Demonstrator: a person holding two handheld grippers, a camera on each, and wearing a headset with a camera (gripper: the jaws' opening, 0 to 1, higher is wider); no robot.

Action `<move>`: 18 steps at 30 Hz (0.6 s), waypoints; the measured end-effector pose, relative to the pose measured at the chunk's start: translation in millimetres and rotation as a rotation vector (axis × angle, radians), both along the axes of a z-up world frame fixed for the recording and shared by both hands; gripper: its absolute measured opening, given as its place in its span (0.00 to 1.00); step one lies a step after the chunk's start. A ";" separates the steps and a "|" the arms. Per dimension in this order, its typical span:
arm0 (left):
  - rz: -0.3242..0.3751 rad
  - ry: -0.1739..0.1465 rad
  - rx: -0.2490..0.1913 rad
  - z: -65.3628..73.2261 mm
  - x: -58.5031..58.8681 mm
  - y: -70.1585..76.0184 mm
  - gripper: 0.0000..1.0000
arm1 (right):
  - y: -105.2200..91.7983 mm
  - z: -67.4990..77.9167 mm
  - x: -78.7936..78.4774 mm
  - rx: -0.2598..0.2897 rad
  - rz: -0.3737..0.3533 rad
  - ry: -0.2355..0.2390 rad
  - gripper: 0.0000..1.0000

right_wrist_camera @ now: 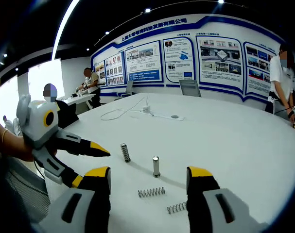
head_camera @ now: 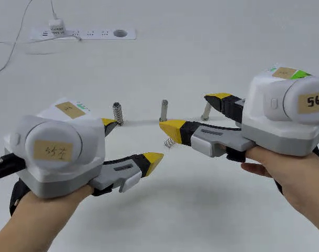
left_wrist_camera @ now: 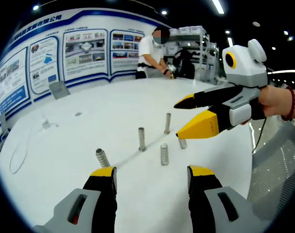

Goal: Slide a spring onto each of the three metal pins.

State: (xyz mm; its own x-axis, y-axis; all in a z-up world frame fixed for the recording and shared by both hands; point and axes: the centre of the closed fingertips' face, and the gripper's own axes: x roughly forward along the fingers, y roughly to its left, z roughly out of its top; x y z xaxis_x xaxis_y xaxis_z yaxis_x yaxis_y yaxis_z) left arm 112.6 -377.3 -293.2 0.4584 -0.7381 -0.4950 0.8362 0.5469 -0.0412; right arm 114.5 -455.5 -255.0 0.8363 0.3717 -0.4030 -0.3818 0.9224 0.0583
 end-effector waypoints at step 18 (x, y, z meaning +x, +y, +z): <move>-0.047 0.065 -0.014 -13.7 1.7 -34.3 0.44 | -23.3 -14.9 -19.9 -0.021 0.015 0.029 0.63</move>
State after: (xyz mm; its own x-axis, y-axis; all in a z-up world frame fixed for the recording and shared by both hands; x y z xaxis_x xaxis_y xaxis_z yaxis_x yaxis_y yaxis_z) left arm 114.3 -411.7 -307.0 0.3900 -0.7651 -0.5124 0.8563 0.5060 -0.1037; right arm 94.5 -478.8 -269.9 0.8188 0.3750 -0.4346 -0.3937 0.9179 0.0502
